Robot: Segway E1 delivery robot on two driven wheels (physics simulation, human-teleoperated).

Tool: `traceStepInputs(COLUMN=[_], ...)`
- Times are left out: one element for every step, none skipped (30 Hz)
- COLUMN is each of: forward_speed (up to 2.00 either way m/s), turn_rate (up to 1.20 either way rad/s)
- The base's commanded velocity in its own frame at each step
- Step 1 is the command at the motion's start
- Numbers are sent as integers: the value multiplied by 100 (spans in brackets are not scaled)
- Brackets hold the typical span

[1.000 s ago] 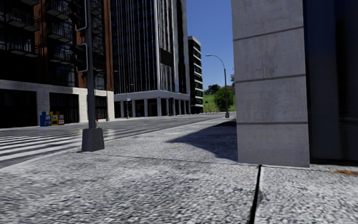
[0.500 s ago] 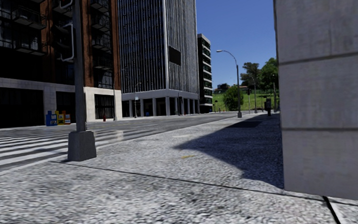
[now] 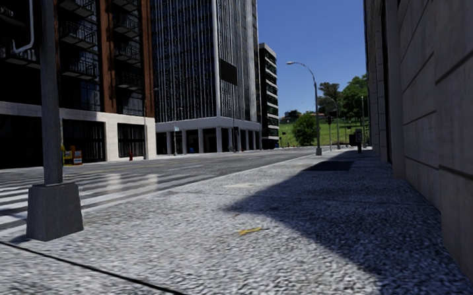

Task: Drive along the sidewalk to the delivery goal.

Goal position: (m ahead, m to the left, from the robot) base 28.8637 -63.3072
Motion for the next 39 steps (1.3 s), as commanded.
traceStepInputs(forward_speed=[200, 200, 200, 200, 200, 200, 200, 200, 200, 200, 200, 200, 200, 200, 200, 200, 200, 200, 200, 200, 200, 200, 200, 200, 200, 200, 200, 200, 200, 200, 200, 200, 200, 200, 200, 200, 200, 200, 200], turn_rate=[-23, -23, -23, -23, -23, -23, -23, -23, -23, -23, -23, -23, -23, -23, -23, -23, -24, -24, -26, -33, -37, -37, -38, -38, -38, -38, -38, -38, -38, -38, -38, -38, -38, -38, -38, -38, -38, -38, -38])
